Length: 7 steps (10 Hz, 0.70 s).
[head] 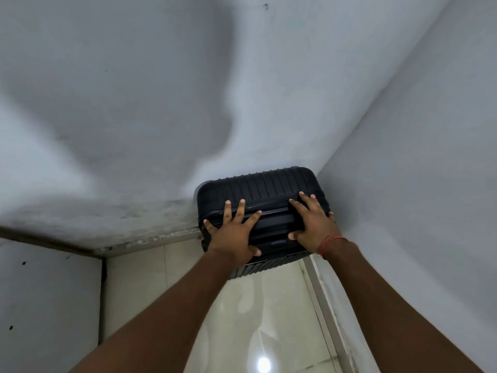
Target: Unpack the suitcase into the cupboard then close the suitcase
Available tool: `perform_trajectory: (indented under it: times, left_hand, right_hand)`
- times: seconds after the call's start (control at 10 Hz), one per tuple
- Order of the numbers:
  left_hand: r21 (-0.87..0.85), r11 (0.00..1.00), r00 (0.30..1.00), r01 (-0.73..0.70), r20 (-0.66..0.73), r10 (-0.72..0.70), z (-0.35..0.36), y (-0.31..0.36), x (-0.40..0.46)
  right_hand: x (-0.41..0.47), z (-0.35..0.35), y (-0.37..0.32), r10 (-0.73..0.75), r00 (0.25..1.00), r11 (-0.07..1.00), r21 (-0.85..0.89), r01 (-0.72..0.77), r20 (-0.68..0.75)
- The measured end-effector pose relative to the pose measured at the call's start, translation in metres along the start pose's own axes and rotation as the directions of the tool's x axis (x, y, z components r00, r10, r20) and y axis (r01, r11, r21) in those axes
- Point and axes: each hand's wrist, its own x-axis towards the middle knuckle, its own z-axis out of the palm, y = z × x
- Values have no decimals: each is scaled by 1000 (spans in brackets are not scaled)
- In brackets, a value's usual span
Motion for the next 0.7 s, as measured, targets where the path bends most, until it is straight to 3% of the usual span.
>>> perform_trajectory:
  times: [0.3,0.5,0.6,0.7]
  left_hand:
    - [-7,1000,1000,-22,4,22,5,61,31]
    - [-26,998,999,-49,7,49,1,59,25]
    - [-117,992,996,-47,-79,38,-6,55,14]
    - [-44,997,984,-56,-172,48,-28,49,-2]
  right_hand:
    - [9,-22,56,43,999,999,-5,-43,8]
    - [5,-24,51,39,999,999,-1,-39,27]
    - [-7,-28,49,1,999,995,104,4,-48]
    - [-29,-46,39,75,959,914,403,43,-273]
